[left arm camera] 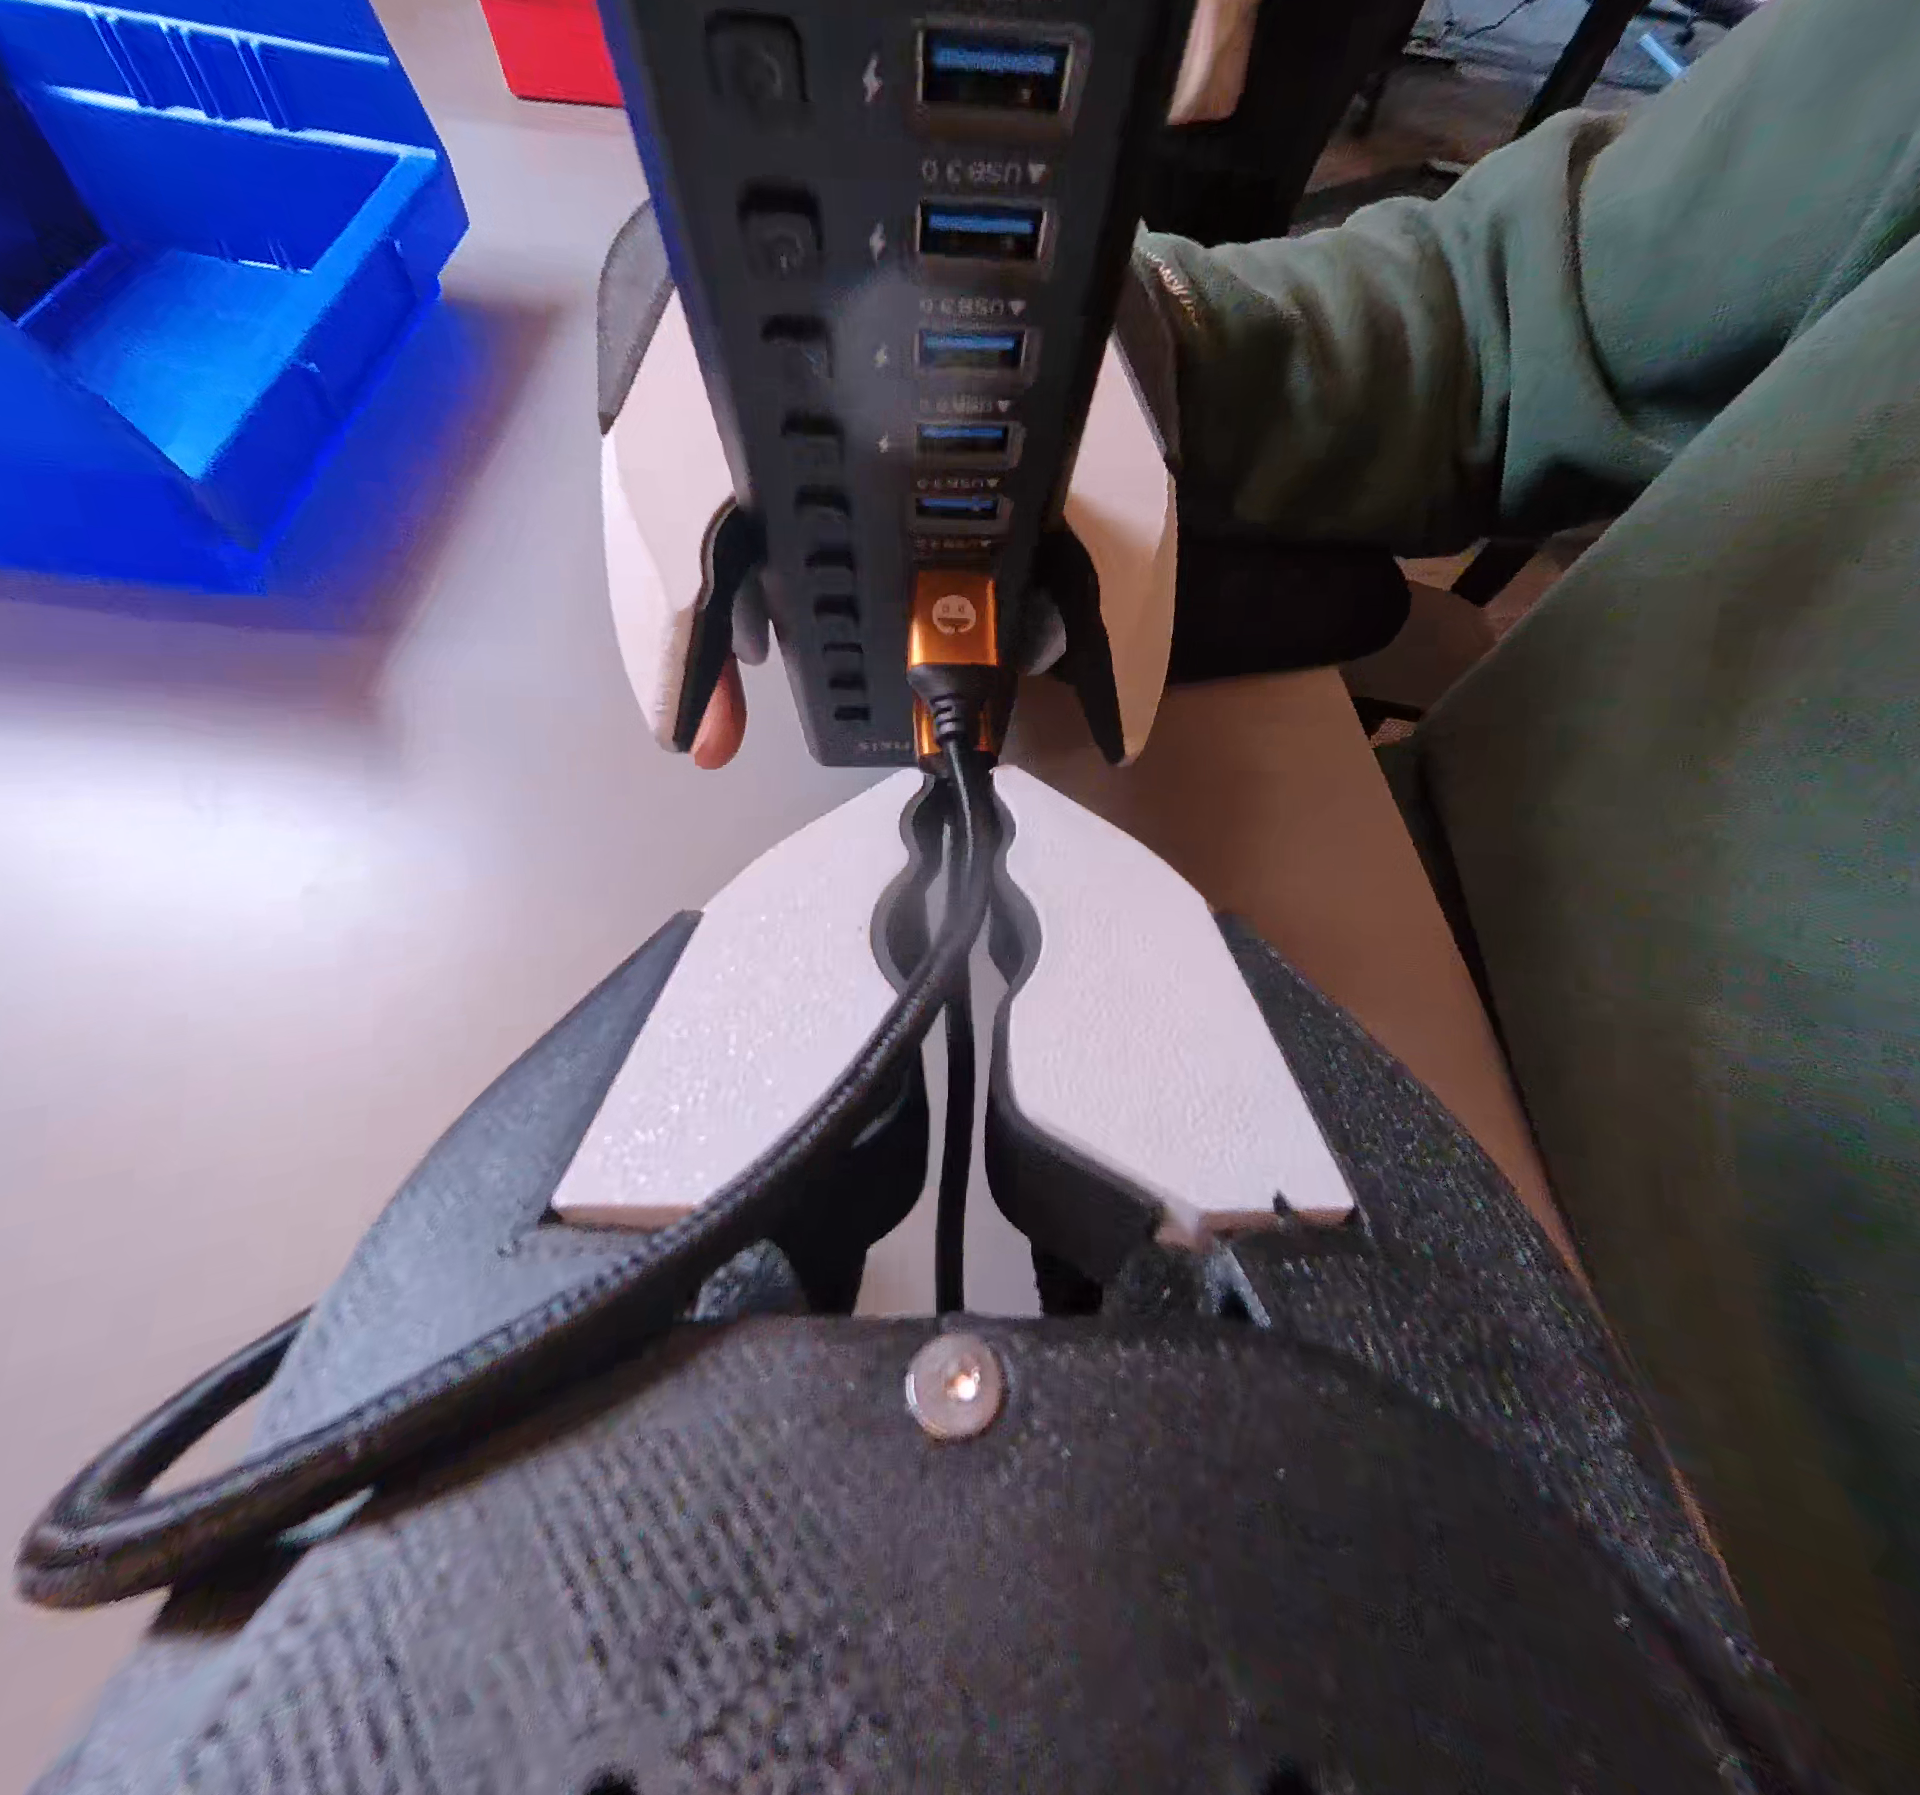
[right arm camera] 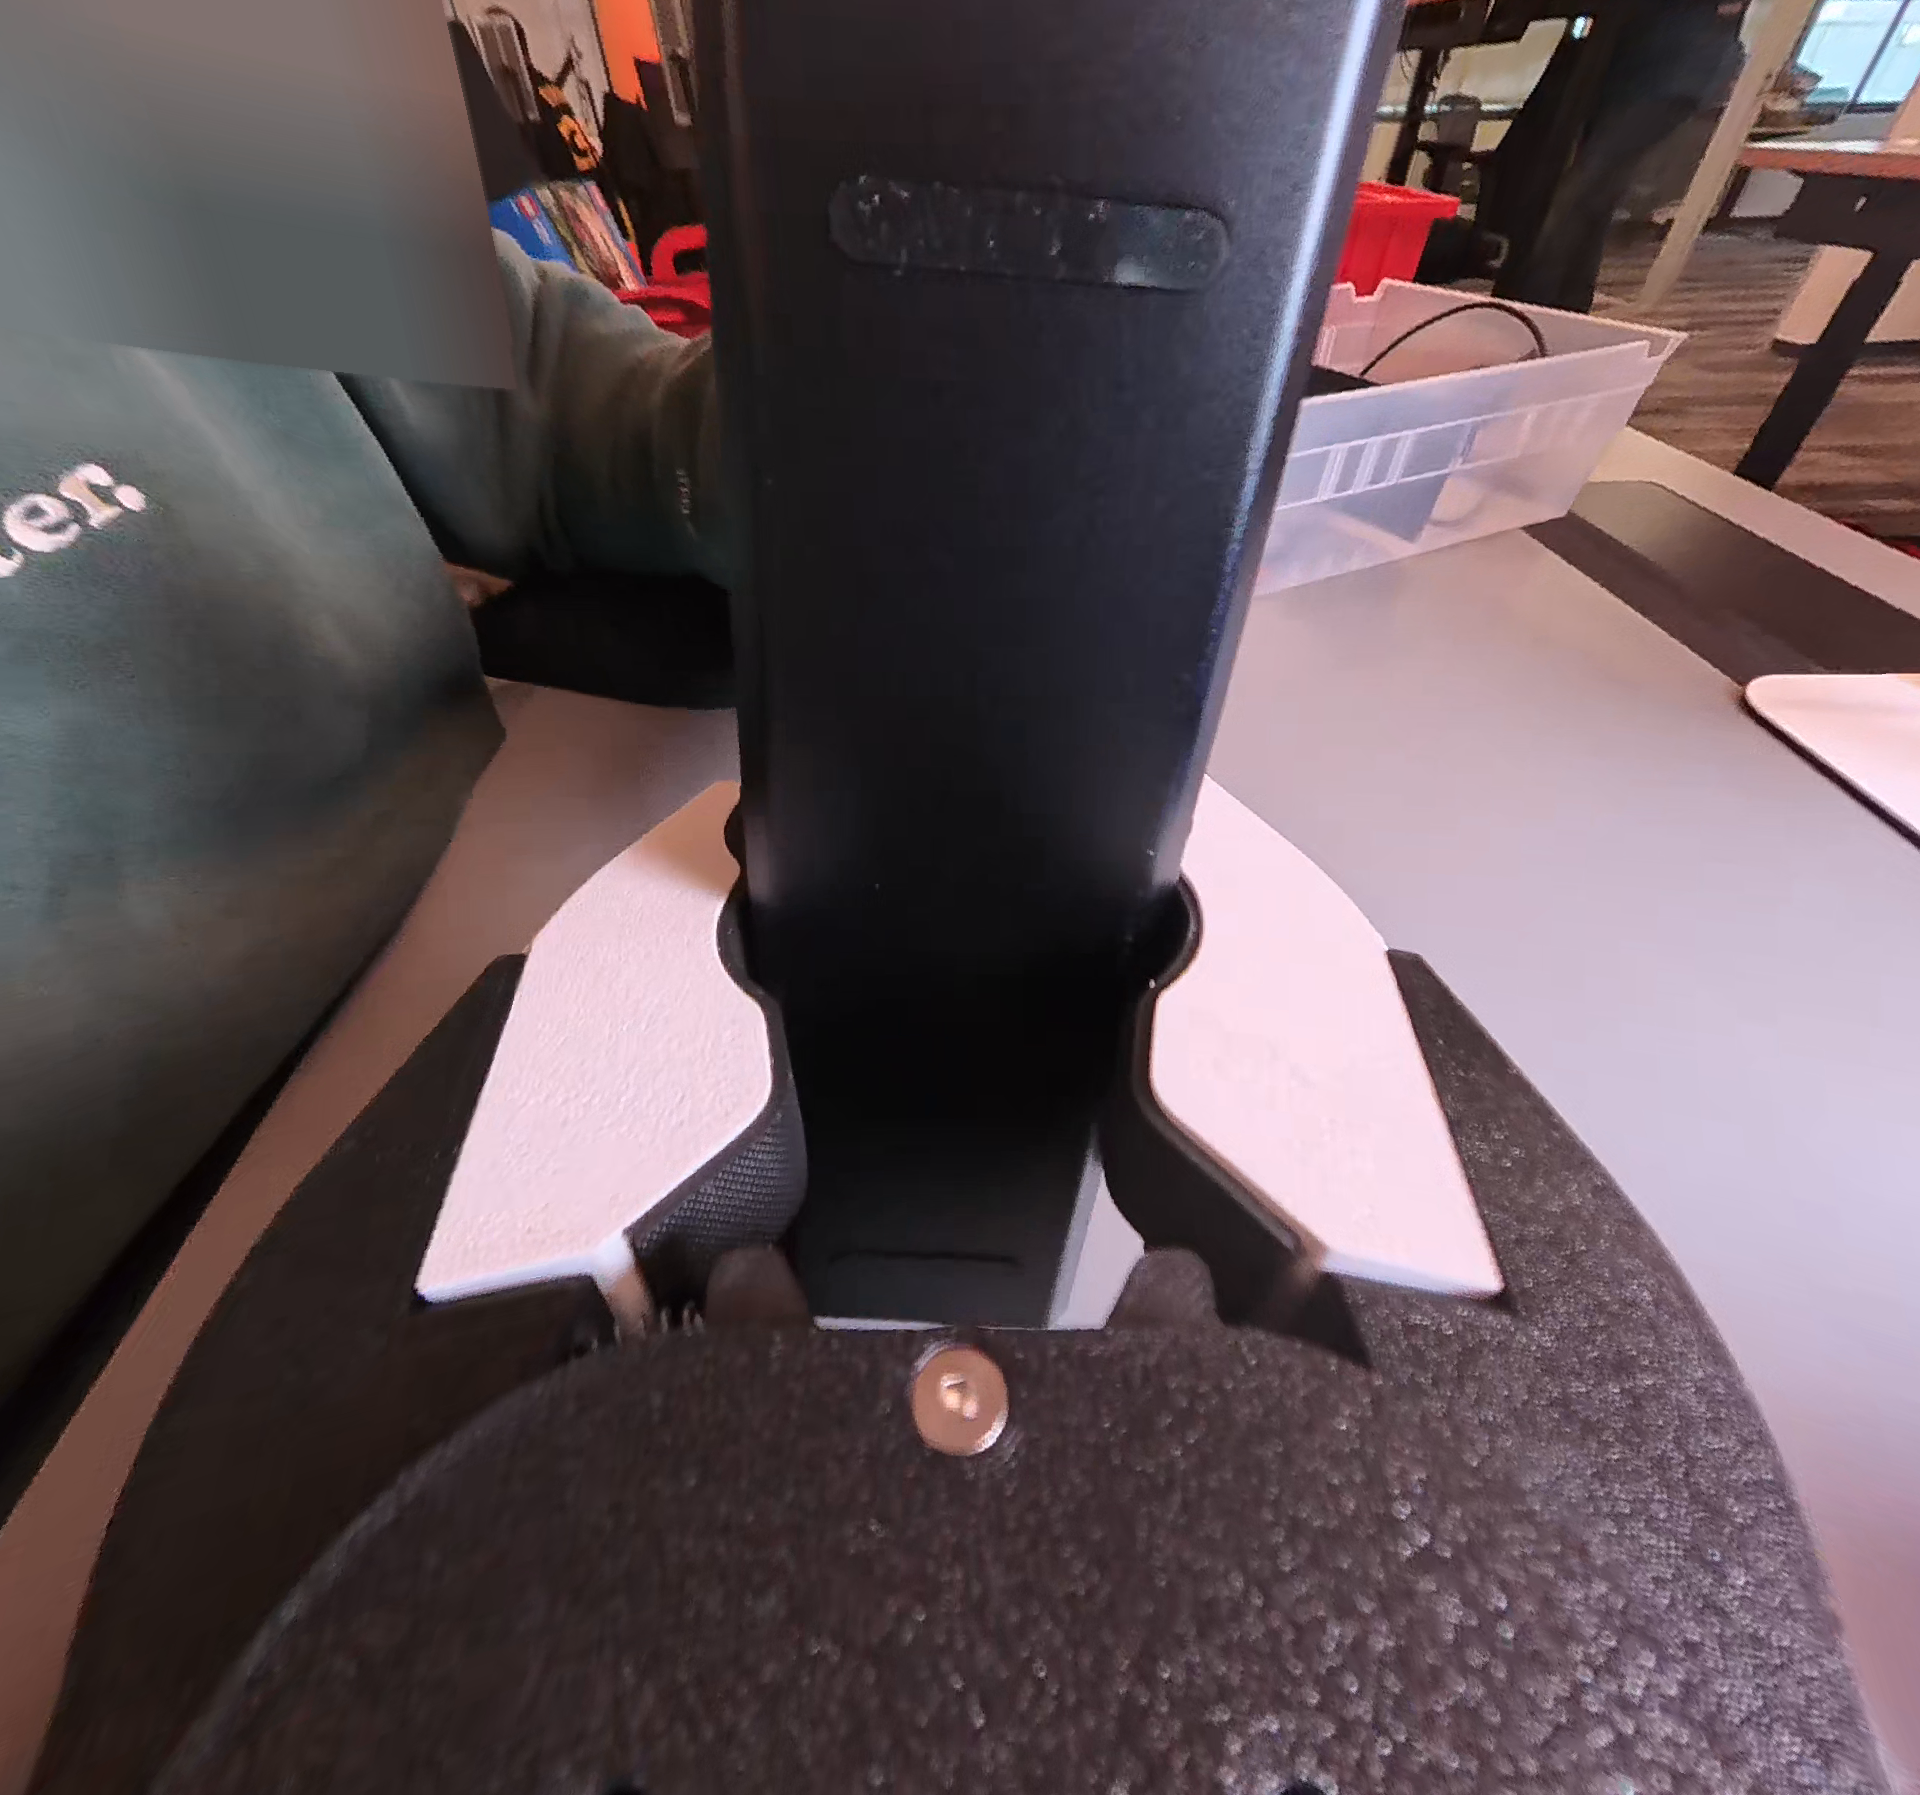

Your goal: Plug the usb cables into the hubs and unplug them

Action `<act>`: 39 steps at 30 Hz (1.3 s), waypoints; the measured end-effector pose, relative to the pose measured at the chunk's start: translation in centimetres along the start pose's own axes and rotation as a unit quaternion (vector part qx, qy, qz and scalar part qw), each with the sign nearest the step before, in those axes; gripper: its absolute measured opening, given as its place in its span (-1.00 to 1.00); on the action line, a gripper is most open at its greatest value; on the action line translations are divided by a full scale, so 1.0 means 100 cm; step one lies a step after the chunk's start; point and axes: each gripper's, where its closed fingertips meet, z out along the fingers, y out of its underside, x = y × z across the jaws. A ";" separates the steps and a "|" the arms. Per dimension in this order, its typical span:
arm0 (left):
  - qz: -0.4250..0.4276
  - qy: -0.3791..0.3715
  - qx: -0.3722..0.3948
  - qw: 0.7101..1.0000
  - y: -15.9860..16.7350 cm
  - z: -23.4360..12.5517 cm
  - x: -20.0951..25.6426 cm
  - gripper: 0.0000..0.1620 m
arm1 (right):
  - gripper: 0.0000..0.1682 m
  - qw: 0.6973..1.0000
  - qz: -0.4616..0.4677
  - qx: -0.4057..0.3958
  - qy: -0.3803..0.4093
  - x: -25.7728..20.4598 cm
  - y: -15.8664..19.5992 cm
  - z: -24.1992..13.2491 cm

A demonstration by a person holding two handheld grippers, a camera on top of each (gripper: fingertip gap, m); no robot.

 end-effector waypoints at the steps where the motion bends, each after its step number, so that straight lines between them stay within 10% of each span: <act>1: 0.002 0.000 0.002 1.000 -0.001 0.000 0.001 -0.92 | -0.14 1.000 0.005 0.005 -0.004 -0.001 -0.001 -0.001; 39: 0.053 -0.065 0.001 0.997 -0.007 0.000 -0.001 -0.86 | -0.15 0.999 -0.006 0.036 0.026 0.006 -0.012 -0.008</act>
